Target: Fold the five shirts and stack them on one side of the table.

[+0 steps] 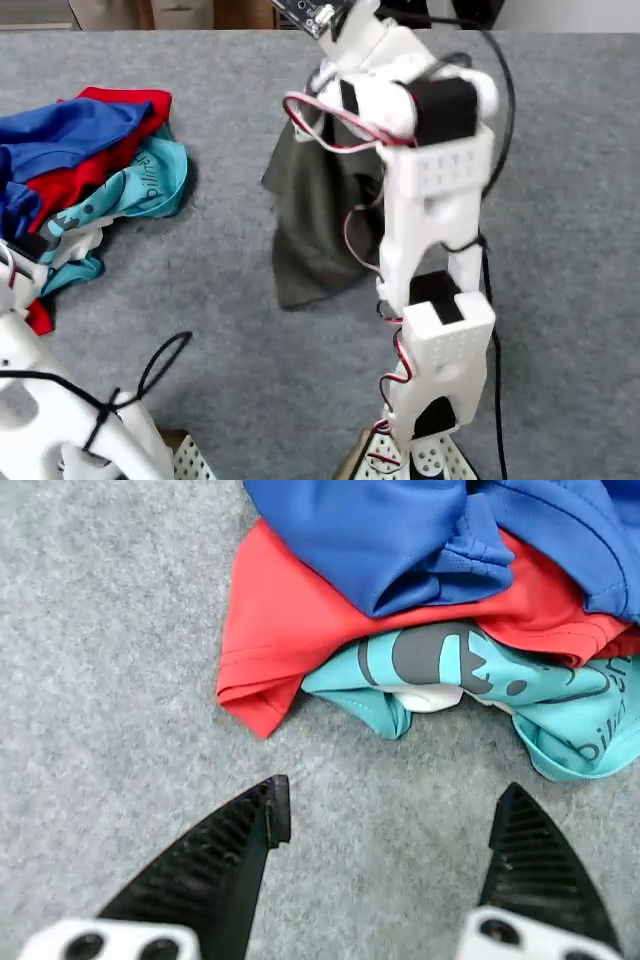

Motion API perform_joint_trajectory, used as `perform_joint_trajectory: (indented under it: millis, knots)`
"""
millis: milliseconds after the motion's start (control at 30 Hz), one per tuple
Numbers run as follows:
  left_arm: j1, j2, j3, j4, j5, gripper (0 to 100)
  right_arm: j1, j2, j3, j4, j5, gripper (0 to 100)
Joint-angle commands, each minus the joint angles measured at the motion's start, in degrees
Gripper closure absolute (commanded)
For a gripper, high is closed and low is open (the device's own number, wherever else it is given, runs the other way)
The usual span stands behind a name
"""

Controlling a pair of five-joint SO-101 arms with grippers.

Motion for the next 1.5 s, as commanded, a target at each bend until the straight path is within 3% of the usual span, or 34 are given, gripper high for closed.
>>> perform_joint_trajectory:
  millis: [0, 200, 400, 567, 833, 1067, 1300, 1467]
  knots:
    - [0.35, -3.74, 5.36, -5.36, -0.44, 68, 1.98, -1.1, 10.77, 0.62, 1.41, 99.4]
    - [0.7, -4.53, 9.76, -7.56, -0.44, 68, 3.47, -1.01, 15.16, 0.62, 4.75, 99.4]
    - [0.7, -5.05, 15.82, -10.81, -0.44, 68, 10.95, -0.22, 17.63, -0.53, 11.16, 99.4]
    - [0.7, -5.05, 16.35, -10.81, -0.44, 68, 17.1, 2.15, 18.33, 0.53, 11.87, 98.2]
    - [0.7, -5.05, 16.26, -10.81, -0.44, 68, 21.23, -0.13, 21.32, 0.88, 15.21, 59.9]
    - [0.35, -5.05, 16.26, -10.81, -0.44, 68, 16.66, -19.74, 43.3, 0.88, 17.67, 63.9]
    - [0.62, -4.53, 17.93, -14.24, -0.18, 68, 4.62, -43.21, 67.03, -1.49, 17.67, 78.3]
    - [0.62, -4.53, 23.12, -20.75, 0.0, 68, -4.88, -49.54, 78.9, -1.58, 17.93, 81.4]
